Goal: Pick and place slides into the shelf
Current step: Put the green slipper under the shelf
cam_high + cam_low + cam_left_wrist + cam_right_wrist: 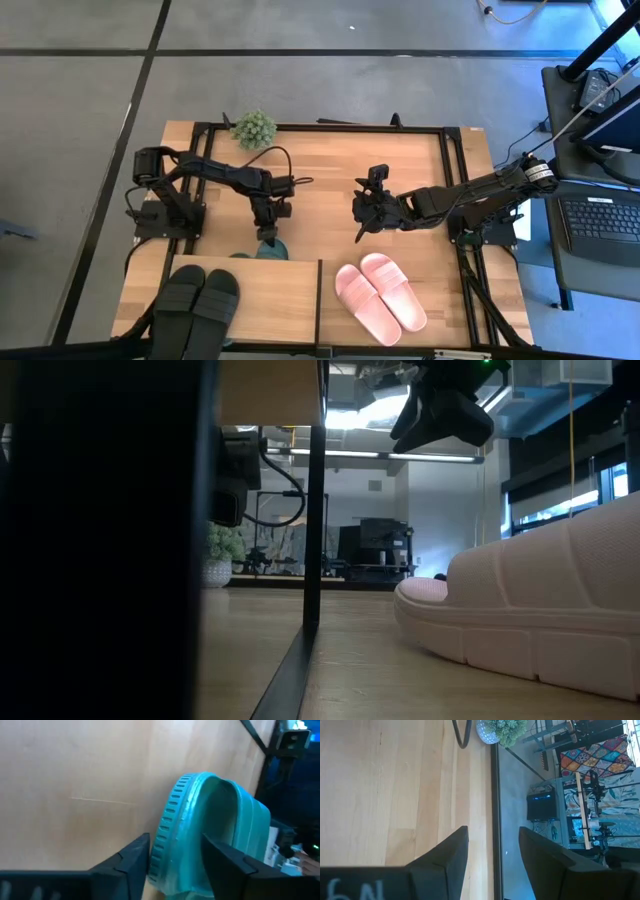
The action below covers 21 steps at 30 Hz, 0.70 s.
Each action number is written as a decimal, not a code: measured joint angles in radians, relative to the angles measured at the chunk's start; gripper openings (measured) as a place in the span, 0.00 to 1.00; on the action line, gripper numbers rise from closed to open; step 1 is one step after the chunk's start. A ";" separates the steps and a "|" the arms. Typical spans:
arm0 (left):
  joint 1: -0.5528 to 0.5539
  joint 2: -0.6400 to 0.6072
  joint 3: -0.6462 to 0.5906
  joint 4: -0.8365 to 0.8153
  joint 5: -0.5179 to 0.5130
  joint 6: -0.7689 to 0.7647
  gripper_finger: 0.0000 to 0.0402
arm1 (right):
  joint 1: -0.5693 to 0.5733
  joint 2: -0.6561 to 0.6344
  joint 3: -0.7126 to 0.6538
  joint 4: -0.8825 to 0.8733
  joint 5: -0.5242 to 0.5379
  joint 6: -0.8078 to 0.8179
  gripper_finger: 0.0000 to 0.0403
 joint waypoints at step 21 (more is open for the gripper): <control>0.107 -0.005 0.000 0.153 -0.331 -0.042 0.49 | 0.000 0.000 0.000 -0.002 0.000 0.039 0.44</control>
